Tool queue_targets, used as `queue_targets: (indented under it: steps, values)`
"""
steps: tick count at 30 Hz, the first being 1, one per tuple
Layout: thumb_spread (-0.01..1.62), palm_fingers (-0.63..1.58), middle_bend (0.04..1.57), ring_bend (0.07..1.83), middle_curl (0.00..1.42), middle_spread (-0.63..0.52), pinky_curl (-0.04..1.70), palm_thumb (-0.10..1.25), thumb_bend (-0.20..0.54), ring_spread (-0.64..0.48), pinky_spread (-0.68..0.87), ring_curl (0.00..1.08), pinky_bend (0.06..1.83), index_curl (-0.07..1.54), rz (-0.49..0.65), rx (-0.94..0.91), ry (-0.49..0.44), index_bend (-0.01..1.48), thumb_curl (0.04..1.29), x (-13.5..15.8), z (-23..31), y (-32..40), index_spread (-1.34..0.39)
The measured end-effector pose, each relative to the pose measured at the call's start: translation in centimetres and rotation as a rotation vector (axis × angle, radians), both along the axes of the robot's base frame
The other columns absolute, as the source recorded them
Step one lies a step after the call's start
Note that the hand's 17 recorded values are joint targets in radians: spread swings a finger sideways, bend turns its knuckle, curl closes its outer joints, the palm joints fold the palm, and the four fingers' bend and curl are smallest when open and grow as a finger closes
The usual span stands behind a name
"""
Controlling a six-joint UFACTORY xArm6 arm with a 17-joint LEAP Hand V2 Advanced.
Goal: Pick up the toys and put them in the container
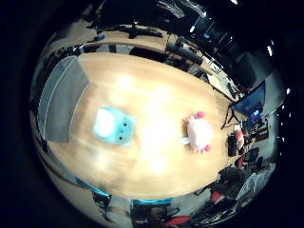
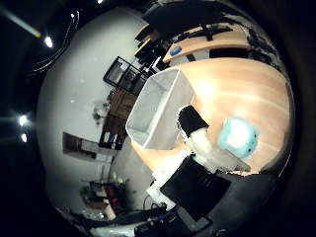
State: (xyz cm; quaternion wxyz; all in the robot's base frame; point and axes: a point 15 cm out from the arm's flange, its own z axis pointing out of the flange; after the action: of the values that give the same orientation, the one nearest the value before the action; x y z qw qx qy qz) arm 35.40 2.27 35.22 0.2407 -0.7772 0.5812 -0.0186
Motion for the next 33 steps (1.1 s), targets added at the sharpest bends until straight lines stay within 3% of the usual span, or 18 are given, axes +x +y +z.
queue_targets:
  steps: [22, 33]
  values:
    - [0.96, 0.34, 0.23, 0.99, 0.33, -0.35, -0.01, 0.47, -0.031, -0.36, -0.08, 0.22, 1.25, 0.28, -0.052, -0.017, 0.082, 0.18, 0.40, -1.4, -9.9, -1.7, -0.61]
    - [0.97, 0.35, 0.27, 0.94, 0.34, -0.36, -0.01, 0.51, -0.019, -0.36, -0.01, 0.21, 1.18, 0.30, -0.078, -0.013, 0.214, 0.19, 0.41, -0.2, -16.5, -2.3, -0.61]
